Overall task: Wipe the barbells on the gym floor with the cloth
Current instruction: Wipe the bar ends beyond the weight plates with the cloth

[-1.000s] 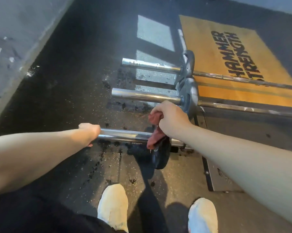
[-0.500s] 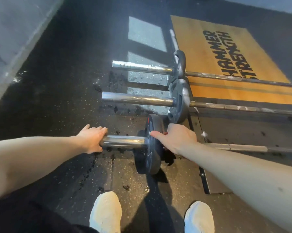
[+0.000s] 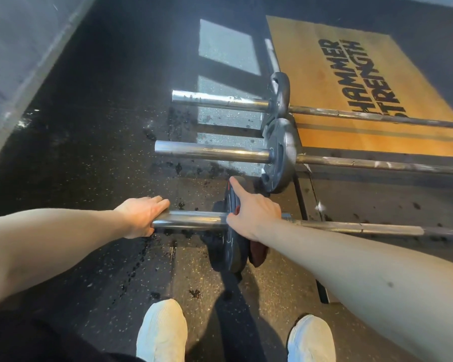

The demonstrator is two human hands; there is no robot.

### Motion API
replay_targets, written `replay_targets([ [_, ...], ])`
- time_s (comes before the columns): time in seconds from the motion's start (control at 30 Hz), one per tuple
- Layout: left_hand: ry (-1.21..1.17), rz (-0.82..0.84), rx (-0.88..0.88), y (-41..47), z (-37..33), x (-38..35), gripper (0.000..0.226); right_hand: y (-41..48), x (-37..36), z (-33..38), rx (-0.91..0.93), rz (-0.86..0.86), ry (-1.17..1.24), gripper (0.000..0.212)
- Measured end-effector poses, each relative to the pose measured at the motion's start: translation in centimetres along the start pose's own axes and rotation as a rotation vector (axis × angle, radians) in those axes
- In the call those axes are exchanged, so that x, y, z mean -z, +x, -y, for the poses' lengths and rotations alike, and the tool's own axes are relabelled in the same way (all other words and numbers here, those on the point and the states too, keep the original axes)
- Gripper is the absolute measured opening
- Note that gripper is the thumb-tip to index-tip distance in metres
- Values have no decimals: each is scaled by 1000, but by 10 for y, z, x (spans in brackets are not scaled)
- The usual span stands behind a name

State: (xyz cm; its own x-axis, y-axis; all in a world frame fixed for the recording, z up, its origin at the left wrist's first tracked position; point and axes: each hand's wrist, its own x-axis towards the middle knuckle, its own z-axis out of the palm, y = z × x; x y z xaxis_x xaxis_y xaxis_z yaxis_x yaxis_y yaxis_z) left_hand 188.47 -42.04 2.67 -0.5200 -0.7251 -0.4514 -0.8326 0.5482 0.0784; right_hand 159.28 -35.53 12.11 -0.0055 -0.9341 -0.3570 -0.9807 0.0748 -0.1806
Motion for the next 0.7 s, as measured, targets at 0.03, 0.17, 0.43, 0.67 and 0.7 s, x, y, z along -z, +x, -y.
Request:
replay_targets([
  [0.03,8,9,12,-1,0,0,48,2,1,2,-16,6,6,88],
  [0.17,44,18,22,1,-3,3,52,3,11,10,-68,-9,-4,82],
  [0.43,135,29,-29,6,-2,11,62,2,15,6,-212,-42,90,21],
  [0.67,183,16,-77,-1,-1,25,65,-7,44,-35,-236,-27,84,72],
  [0.7,197,0,-75,-1,0,28,64,-9,47,-48,-251,-36,79,75],
])
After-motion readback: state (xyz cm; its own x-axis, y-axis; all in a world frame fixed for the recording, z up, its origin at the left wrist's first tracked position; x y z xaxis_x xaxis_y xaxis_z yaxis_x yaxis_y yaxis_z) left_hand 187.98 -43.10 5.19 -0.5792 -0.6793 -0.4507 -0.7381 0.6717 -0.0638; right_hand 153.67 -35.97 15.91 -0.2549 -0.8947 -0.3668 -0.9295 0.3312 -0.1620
